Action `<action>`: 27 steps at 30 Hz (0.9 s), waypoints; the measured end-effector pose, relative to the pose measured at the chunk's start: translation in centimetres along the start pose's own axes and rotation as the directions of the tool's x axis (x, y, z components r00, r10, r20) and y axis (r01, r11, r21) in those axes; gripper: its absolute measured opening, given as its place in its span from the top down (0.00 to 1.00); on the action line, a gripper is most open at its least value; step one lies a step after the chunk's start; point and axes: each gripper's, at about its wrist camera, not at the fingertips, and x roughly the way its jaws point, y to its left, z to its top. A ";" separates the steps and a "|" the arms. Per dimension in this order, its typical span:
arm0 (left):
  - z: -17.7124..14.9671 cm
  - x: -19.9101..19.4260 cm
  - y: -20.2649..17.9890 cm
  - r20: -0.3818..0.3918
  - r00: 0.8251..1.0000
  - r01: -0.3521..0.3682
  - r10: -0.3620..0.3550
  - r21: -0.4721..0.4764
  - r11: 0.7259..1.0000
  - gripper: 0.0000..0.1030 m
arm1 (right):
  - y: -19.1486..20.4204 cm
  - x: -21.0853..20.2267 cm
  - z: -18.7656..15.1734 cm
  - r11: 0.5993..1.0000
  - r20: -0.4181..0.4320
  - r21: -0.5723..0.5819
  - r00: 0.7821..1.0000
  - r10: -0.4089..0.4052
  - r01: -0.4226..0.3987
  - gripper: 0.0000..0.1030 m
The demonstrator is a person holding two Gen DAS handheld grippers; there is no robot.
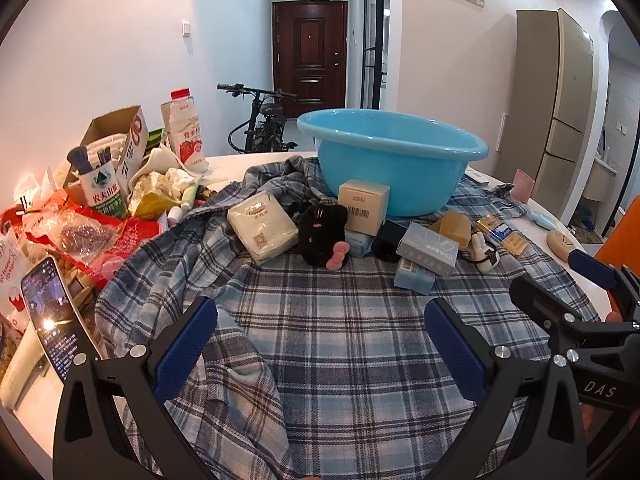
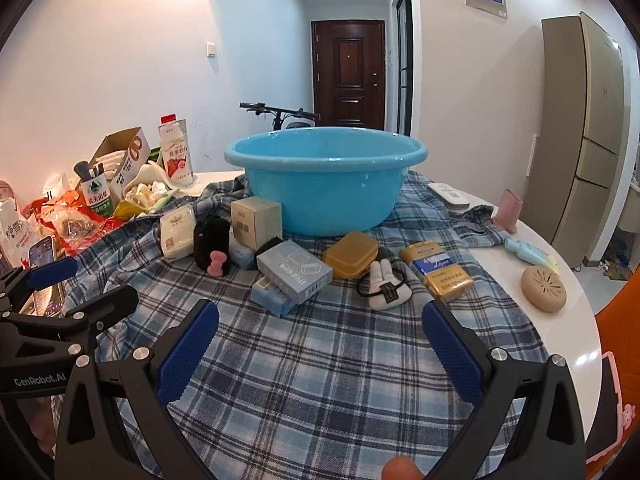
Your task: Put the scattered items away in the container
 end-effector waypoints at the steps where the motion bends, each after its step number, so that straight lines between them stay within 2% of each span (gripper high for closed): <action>1: 0.0 0.0 0.1 -0.003 1.000 0.002 -0.002 -0.004 1.000 0.00 | 0.0 0.1 -0.1 1.000 -0.001 0.001 1.000 0.001 -0.001 0.00; 27: -0.1 0.0 -0.4 0.018 1.000 -0.015 0.014 0.005 1.000 0.00 | 0.0 0.3 -0.3 1.000 0.001 0.001 1.000 -0.021 0.021 0.00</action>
